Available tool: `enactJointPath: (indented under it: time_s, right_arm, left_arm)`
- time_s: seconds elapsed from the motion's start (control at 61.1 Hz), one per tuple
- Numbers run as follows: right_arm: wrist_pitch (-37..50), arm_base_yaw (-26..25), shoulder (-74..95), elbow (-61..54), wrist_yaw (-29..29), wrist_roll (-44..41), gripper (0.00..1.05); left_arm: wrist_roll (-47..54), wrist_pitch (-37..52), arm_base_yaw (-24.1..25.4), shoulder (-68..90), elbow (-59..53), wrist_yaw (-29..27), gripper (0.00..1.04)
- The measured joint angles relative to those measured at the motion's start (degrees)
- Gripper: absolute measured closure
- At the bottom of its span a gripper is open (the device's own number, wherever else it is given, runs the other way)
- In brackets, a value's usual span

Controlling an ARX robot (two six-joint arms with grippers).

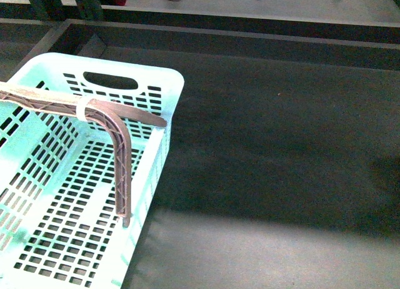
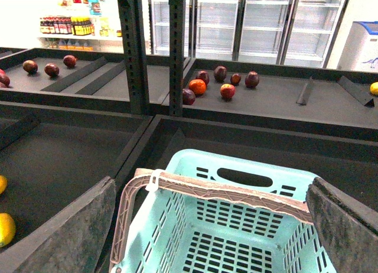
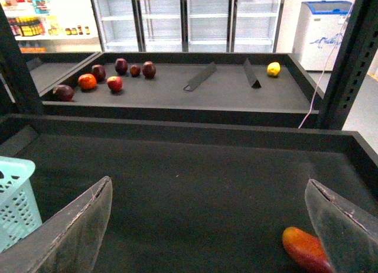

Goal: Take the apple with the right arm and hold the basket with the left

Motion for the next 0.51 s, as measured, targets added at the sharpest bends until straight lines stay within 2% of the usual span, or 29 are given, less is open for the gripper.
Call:
enactJointPath:
  time_s: [0.507]
  right_arm:
    - [0.0,0.0,0.0,0.0,0.0,0.0,0.09]
  left_arm:
    - [-0.4,-0.1,0.0,0.1,0.0,0.3,0.07]
